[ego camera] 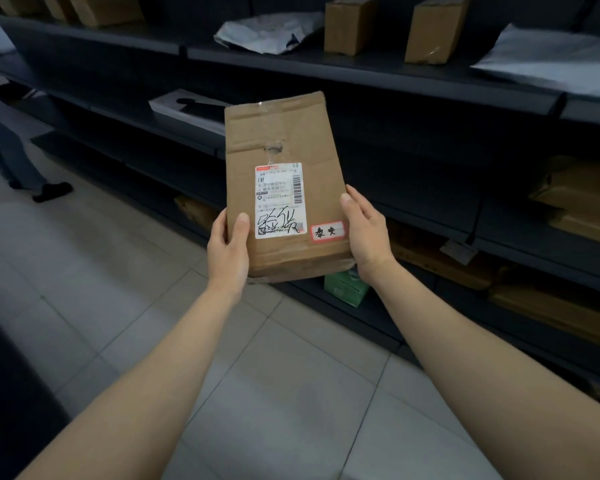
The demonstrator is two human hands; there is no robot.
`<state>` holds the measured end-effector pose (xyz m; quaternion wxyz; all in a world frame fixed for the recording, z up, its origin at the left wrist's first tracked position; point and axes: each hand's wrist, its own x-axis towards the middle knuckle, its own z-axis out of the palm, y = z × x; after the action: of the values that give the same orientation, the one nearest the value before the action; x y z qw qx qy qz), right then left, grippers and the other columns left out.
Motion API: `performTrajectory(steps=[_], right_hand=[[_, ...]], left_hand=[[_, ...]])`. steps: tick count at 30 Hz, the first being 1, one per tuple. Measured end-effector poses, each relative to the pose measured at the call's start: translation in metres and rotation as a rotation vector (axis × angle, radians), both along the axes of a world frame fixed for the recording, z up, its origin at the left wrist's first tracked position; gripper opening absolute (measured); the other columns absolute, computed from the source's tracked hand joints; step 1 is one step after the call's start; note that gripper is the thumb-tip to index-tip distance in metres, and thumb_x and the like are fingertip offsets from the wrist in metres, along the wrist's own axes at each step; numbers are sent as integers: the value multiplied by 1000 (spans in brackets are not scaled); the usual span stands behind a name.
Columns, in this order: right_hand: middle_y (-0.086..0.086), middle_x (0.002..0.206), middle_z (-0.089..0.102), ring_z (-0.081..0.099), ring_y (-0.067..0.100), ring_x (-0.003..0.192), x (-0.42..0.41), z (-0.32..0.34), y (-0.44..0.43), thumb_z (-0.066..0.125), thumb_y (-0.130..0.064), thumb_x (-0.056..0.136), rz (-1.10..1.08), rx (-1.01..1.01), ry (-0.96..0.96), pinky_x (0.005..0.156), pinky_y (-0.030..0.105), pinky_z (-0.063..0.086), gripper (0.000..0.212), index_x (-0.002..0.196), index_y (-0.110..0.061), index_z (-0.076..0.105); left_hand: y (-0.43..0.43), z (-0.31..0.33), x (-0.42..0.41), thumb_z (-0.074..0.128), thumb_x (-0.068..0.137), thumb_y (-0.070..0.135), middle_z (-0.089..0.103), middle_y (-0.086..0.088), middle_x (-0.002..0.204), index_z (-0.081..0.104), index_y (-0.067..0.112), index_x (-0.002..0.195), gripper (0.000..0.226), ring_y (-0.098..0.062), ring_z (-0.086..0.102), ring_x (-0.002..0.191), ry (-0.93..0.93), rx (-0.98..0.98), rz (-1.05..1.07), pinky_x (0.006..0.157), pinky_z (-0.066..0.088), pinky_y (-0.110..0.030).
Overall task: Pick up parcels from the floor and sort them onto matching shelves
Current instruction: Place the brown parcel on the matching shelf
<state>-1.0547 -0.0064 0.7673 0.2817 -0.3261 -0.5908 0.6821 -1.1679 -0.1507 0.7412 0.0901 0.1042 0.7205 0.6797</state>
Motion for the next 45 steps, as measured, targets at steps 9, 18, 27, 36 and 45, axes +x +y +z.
performTrajectory(steps=[9,18,27,36,45], right_hand=[[0,129,60,61,14,107,-24,-17,40,51,-35,100,-99,-79,-62,86,29,52,46,145,-26,47],[-14,102,62,61,4,88,-75,-24,73,51,-32,101,-353,-153,-11,72,22,50,43,143,-24,48],[-10,104,64,63,8,91,-88,-26,118,49,-36,101,-525,-140,-38,74,25,53,46,145,-25,45],[-3,108,67,63,11,92,-97,-37,181,45,-44,100,-563,-172,-75,71,28,49,46,142,-25,50],[0,94,72,70,14,83,-113,-40,244,45,-41,102,-677,-145,-51,70,27,54,34,120,-19,64]], left_hand=[[51,-15,-38,50,97,39,56,5,127,43,22,143,49,-12,54,110,-64,-63,-124,80,42,-22],[118,-13,-116,49,98,39,53,5,124,42,22,143,48,-13,52,109,-91,-87,-364,79,42,-23],[192,-18,-145,49,98,41,57,1,129,43,22,143,49,-16,54,113,-110,-124,-571,82,43,-26],[257,-24,-155,48,98,45,57,-3,130,38,23,145,53,-20,55,112,-152,-160,-606,92,45,-34],[326,-32,-173,46,100,40,60,12,104,41,21,143,47,3,57,85,-142,-138,-673,60,44,-9]])
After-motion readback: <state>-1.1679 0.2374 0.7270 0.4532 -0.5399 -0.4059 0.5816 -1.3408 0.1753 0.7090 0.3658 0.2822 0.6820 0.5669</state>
